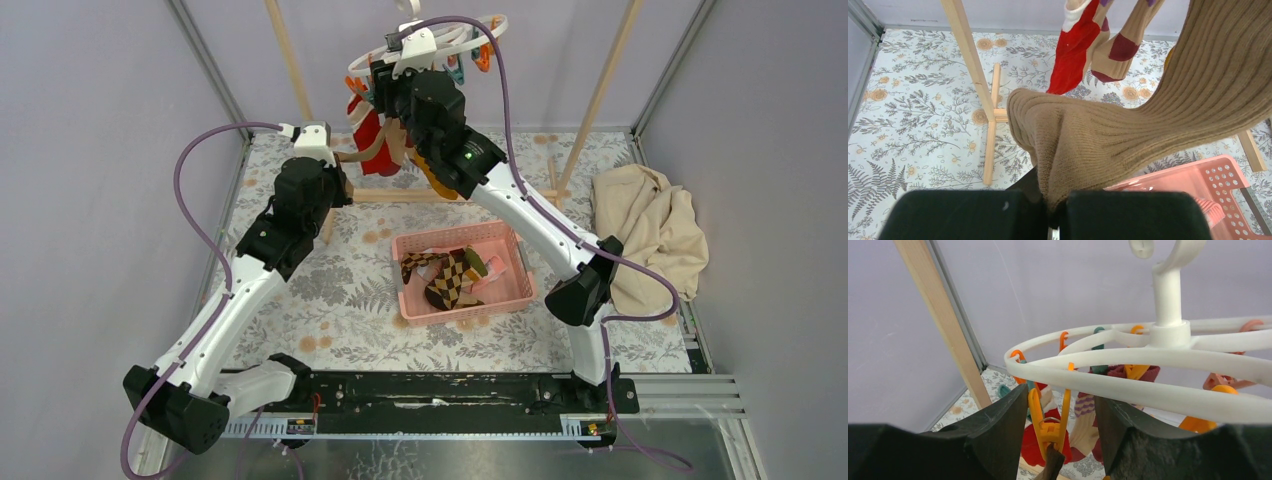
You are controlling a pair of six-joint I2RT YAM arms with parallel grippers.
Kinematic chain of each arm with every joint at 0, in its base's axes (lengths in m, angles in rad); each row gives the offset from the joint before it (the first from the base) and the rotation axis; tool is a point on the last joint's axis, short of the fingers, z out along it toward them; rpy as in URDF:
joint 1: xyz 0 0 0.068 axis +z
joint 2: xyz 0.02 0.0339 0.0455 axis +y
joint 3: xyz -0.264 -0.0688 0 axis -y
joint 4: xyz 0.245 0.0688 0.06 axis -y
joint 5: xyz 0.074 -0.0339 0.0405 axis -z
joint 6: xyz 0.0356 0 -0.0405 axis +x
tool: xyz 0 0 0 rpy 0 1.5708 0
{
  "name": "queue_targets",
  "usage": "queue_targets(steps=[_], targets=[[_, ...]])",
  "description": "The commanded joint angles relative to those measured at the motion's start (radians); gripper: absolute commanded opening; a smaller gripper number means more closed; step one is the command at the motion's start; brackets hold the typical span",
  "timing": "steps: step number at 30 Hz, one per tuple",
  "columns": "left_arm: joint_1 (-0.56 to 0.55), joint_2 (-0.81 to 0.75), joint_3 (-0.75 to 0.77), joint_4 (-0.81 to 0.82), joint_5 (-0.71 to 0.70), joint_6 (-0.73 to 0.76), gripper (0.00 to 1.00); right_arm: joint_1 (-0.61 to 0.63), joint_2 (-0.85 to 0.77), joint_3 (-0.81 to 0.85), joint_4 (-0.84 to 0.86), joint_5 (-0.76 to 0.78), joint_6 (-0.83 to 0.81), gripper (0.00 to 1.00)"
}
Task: Remove the socks clipped to the hanger
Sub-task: Remove the sock from the hanger.
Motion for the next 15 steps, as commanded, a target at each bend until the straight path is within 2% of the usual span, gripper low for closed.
queue_targets(steps=[1, 8, 12, 15], targets=[[0.005, -0.002, 0.019, 0.012, -0.006, 0.015, 0.00, 0.010, 0.000, 0.061, 0.053, 0.035, -0.042, 0.58], [0.005, 0.000, 0.020, 0.012, -0.003, 0.015, 0.00, 0.010, 0.002, 0.061, 0.048, 0.031, -0.042, 0.59], [0.005, 0.000, 0.019, 0.013, -0.002, 0.015, 0.00, 0.011, -0.001, 0.050, 0.016, 0.031, -0.026, 0.65], [0.005, -0.002, 0.018, 0.014, -0.002, 0.015, 0.00, 0.012, -0.008, 0.025, 0.019, 0.030, -0.015, 0.65]])
